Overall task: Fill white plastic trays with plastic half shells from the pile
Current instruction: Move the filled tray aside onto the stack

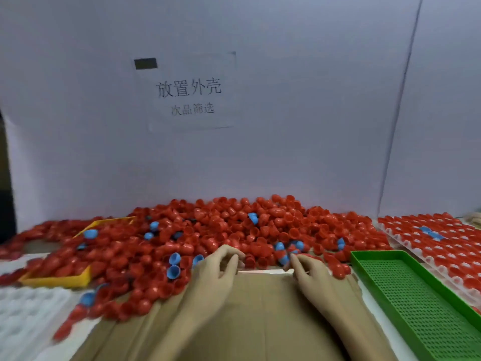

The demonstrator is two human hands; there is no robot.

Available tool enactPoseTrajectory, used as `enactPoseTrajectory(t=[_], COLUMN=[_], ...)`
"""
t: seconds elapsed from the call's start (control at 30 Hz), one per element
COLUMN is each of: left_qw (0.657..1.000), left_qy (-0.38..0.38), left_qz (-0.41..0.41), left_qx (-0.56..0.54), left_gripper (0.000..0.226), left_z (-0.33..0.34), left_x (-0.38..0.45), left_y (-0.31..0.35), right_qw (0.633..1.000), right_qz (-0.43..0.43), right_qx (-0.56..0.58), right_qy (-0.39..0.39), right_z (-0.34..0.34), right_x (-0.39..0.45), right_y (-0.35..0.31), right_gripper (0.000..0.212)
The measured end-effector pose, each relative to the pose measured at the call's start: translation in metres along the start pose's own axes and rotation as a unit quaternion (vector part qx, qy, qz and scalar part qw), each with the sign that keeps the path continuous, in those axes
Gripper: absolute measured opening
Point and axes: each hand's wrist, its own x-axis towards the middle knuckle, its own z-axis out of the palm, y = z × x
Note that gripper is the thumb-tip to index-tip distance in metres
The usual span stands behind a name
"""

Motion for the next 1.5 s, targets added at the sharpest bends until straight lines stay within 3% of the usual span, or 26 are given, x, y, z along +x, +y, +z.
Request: enactPoseTrajectory(t=[0.1, 0.2, 0.33, 0.53, 0.6, 0.67, 0.8, 0.9, 1.03, 1.2, 1.37, 1.5], left_qw=[0.970, 0.929, 0.926, 0.912, 0.895, 0.843, 0.740, 0.698, 0.713, 0.765, 0.813, 0.833], left_qy=[0.114, 0.136, 0.136, 0.160, 0.178, 0.211, 0.113, 0.048, 0.088, 0.106, 0.206, 0.299], left_qz=[0.034, -0.004, 0.009, 0.045, -0.036, -0.142, -0.410, -0.421, -0.336, -0.394, -0.376, -0.271], left_qx=[0.210, 0.344, 0.353, 0.375, 0.407, 0.474, 0.521, 0.577, 0.610, 0.498, 0.393, 0.378], left_gripper=[0.016, 0.016, 0.022, 0.020, 0.033, 0.042, 0.080, 0.094, 0.095, 0.114, 0.079, 0.064], left_z=[-0.073, -0.116, -0.129, -0.130, -0.140, -0.159, -0.210, -0.221, -0.223, -0.242, -0.264, -0.276], left_x=[-0.017, -0.034, -0.049, -0.050, -0.052, -0.055, -0.060, -0.069, -0.081, -0.071, -0.058, -0.053], left_y=[-0.060, -0.101, -0.134, -0.124, -0.122, -0.120, -0.118, -0.129, -0.146, -0.139, -0.097, -0.033], right_qw=[1.000, 1.000, 0.998, 0.991, 0.992, 0.992, 0.993, 0.993, 0.995, 0.997, 0.998, 0.999], right_qz=[-0.003, 0.008, 0.010, -0.001, 0.008, 0.008, 0.011, 0.026, 0.027, 0.011, 0.017, 0.020], right_qx=[-0.013, -0.019, -0.058, -0.136, -0.128, -0.125, -0.119, -0.115, -0.091, -0.073, -0.065, -0.044], right_qy=[0.001, 0.013, 0.007, -0.002, 0.008, 0.024, 0.015, 0.003, -0.006, 0.004, 0.004, 0.011], right_z=[0.003, 0.006, 0.007, 0.009, 0.010, 0.010, 0.010, 0.008, 0.006, 0.004, 0.002, 0.003], right_x=[-0.002, -0.003, -0.009, -0.012, -0.014, -0.015, -0.014, -0.011, -0.013, -0.017, -0.016, -0.012], right_y=[-0.007, -0.005, -0.012, -0.021, -0.020, -0.018, -0.015, -0.015, -0.020, -0.028, -0.027, -0.024], right_gripper=[0.040, 0.040, 0.042, 0.040, 0.039, 0.034, 0.035, 0.039, 0.044, 0.044, 0.043, 0.043])
